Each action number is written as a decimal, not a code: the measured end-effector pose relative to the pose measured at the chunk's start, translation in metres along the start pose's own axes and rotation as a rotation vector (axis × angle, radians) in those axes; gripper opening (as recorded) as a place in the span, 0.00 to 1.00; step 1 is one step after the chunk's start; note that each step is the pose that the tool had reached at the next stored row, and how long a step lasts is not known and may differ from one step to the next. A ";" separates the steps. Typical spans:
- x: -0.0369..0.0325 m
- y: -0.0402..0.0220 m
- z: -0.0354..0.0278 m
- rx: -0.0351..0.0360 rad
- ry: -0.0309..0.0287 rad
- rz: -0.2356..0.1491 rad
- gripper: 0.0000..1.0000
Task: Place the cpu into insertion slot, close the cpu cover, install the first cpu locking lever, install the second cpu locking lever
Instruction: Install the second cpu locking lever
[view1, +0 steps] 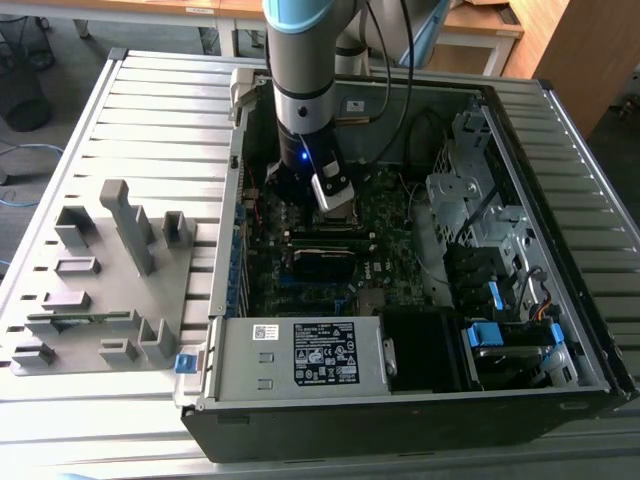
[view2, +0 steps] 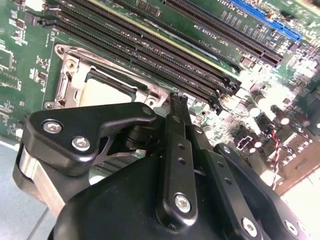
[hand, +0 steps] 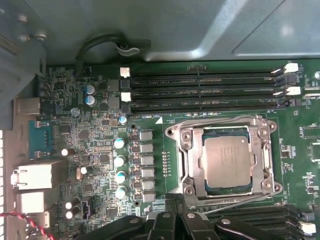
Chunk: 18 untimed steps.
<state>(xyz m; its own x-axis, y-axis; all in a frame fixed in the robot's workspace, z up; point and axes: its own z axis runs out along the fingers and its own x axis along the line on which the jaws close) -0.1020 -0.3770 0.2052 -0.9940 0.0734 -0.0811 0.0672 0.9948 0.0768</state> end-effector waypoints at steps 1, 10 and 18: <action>-0.0001 0.0001 -0.0010 0.0000 0.0000 0.000 0.10; -0.0003 0.0002 -0.0031 0.0000 0.0000 0.000 0.10; -0.0005 0.0005 -0.0061 0.0001 0.0000 0.000 0.10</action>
<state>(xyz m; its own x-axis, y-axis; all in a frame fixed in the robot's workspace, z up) -0.1020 -0.3770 0.2114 -0.9940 0.0734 -0.0811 0.0672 0.9948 0.0768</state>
